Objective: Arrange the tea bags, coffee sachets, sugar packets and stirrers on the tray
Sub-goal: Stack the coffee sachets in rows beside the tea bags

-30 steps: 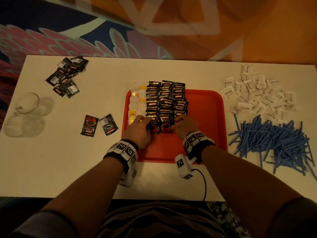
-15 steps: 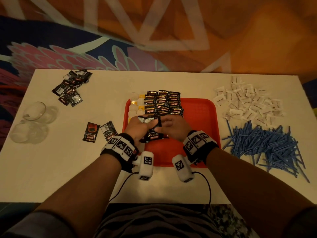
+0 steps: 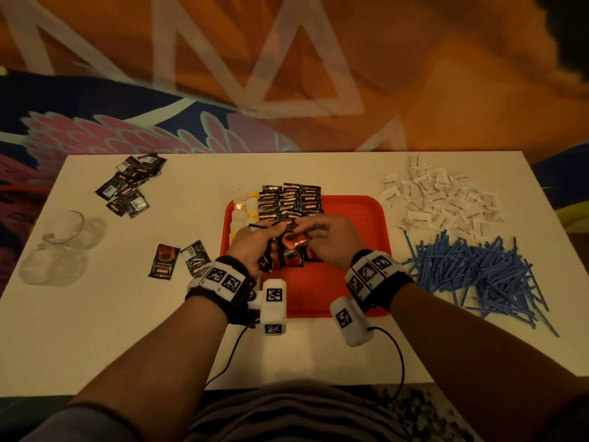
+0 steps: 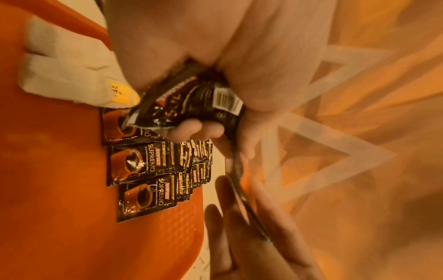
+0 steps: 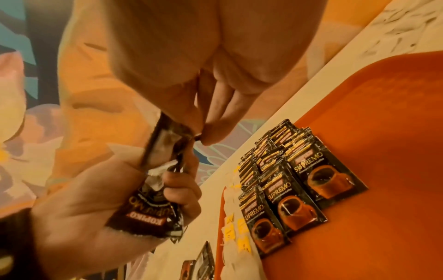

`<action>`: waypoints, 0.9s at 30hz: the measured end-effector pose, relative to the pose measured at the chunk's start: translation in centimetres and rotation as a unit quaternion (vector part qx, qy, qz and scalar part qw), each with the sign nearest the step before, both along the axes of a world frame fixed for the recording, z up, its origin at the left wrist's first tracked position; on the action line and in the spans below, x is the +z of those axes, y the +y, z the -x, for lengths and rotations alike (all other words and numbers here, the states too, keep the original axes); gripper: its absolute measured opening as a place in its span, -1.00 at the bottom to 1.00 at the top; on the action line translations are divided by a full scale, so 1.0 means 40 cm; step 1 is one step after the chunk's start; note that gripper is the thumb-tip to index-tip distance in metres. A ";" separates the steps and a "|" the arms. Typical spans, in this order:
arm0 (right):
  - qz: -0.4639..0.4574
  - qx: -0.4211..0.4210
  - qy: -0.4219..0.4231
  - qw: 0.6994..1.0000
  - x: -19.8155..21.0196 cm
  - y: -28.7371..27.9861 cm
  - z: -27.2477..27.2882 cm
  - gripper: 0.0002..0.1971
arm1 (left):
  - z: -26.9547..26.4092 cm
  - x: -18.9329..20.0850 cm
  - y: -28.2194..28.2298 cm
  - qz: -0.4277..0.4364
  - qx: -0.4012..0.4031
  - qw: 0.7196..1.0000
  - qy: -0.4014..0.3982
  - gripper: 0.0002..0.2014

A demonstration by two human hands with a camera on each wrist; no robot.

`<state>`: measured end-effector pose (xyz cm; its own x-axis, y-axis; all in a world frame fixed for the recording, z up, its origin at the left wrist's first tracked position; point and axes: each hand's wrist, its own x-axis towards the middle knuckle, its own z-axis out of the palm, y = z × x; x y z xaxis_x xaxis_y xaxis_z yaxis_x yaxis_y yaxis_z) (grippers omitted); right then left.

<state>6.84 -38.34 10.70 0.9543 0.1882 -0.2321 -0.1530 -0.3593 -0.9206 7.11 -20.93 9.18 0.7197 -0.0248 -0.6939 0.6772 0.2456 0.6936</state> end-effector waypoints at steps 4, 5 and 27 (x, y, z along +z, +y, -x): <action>-0.074 -0.078 0.066 0.992 0.004 -0.029 0.007 -0.66 | 0.001 0.008 -0.027 -0.100 0.019 0.992 -0.074 -0.91; -0.064 -0.077 0.076 0.992 0.002 -0.031 0.006 -0.70 | 0.001 0.008 -0.035 -0.112 0.009 0.990 -0.090 -0.90; 0.084 -0.045 0.015 0.995 -0.039 -0.088 0.001 -0.86 | -0.001 0.015 -0.129 -0.033 0.005 0.998 0.049 -0.68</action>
<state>6.82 -41.87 9.14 0.9578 0.0594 -0.2813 -0.2173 -0.4908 -0.8437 7.13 -26.08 9.80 0.6490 0.0302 -0.7602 0.7398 0.2083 0.6398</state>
